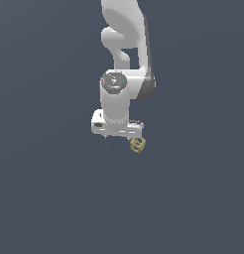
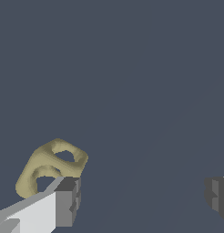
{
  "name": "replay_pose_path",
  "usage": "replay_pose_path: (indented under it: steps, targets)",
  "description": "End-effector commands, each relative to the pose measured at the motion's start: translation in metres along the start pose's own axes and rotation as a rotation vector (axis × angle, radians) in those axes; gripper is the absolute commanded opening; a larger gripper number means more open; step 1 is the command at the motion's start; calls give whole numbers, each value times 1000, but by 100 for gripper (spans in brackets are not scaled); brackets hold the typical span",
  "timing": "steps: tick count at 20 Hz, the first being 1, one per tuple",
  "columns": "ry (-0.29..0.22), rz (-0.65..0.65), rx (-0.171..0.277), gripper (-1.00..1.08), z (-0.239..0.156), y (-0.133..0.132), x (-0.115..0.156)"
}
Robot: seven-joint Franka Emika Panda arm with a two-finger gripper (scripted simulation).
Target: Pick up the object and move it to a goal position.
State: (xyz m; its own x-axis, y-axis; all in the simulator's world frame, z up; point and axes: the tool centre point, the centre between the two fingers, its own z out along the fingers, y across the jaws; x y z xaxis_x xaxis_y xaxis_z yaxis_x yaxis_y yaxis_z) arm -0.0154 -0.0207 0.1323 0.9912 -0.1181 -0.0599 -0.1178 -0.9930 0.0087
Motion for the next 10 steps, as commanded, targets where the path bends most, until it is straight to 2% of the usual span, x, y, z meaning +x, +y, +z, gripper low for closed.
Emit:
replay_pose_path:
  steps: [1, 10]
  targets:
    - [3, 30, 0, 100, 3, -7, -1]
    - [22, 192, 5, 100, 17, -39, -10]
